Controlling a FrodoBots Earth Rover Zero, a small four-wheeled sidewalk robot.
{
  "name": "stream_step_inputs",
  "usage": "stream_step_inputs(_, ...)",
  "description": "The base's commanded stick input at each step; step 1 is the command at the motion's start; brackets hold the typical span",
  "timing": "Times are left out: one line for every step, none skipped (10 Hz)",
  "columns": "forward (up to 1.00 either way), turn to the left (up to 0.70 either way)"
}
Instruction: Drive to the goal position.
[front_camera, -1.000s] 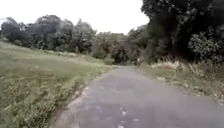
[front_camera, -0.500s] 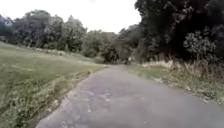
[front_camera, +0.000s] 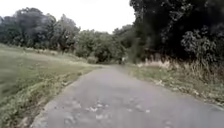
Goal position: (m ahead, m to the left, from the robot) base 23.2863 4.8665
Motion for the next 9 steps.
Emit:
stream_step_inputs(1.0,0.21)
stream_step_inputs(1.0,0.23)
stream_step_inputs(1.0,0.17)
stream_step_inputs(1.0,0.11)
stream_step_inputs(1.0,0.12)
stream_step_inputs(1.0,0.26)
stream_step_inputs(1.0,0.26)
stream_step_inputs(1.0,0.03)
stream_step_inputs(1.0,0.03)
